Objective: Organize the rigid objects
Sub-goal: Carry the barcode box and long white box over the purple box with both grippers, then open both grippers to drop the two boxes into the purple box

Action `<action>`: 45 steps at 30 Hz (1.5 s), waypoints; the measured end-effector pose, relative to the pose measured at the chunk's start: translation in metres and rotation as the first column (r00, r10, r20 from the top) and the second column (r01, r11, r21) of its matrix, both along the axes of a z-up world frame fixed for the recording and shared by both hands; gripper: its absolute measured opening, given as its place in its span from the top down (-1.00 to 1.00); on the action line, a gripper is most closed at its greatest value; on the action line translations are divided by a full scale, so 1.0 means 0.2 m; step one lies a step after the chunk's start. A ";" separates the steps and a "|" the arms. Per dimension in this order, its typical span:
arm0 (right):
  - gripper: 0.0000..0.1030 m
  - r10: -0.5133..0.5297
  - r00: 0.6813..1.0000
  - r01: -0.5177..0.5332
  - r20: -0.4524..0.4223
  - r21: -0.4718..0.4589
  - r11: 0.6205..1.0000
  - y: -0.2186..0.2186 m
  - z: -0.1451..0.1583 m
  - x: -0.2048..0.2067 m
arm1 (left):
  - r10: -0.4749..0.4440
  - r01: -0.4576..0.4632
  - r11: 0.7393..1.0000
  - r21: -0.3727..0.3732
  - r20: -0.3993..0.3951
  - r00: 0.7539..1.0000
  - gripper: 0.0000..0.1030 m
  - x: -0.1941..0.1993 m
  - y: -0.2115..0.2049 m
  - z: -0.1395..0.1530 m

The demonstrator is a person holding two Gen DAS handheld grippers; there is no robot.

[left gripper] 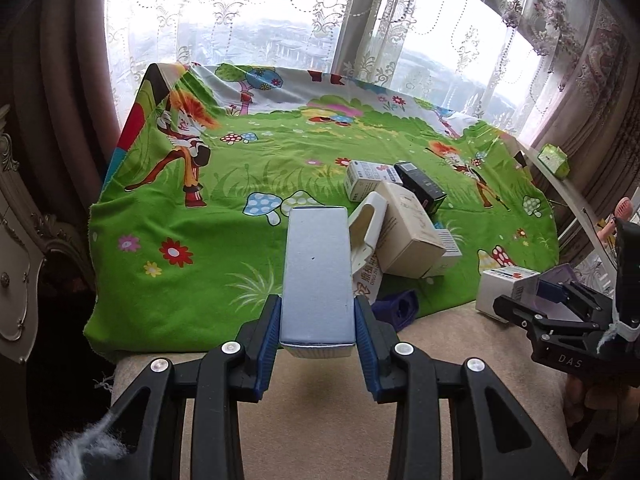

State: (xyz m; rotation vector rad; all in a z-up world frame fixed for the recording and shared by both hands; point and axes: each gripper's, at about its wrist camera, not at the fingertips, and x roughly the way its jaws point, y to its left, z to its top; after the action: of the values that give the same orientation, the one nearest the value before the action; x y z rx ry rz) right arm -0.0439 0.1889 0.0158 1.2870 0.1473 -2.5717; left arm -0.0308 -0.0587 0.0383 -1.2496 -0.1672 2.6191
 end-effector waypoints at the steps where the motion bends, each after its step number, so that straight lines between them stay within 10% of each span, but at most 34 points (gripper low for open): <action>1: -0.45 -0.006 1.000 0.006 -0.003 -0.007 1.000 0.02 0.01 0.01 | -0.016 0.017 1.000 0.021 -0.008 1.000 0.28 0.01 0.03 0.01; 22: -0.45 -0.249 0.967 0.241 -0.060 -0.119 0.963 0.62 0.11 0.29 | -0.396 0.392 0.902 0.183 -0.013 0.918 0.28 0.12 0.76 0.06; 45: -0.47 -0.602 0.793 0.592 -0.094 -0.113 0.798 1.40 0.13 0.43 | -0.604 0.585 0.782 0.213 0.029 0.796 0.27 0.10 1.46 0.05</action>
State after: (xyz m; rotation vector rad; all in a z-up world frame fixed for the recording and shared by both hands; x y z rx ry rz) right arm 0.0424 0.4687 0.0418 1.2969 -0.4087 -3.1445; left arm -0.0101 0.2336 0.0483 -1.1273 -0.0288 1.9466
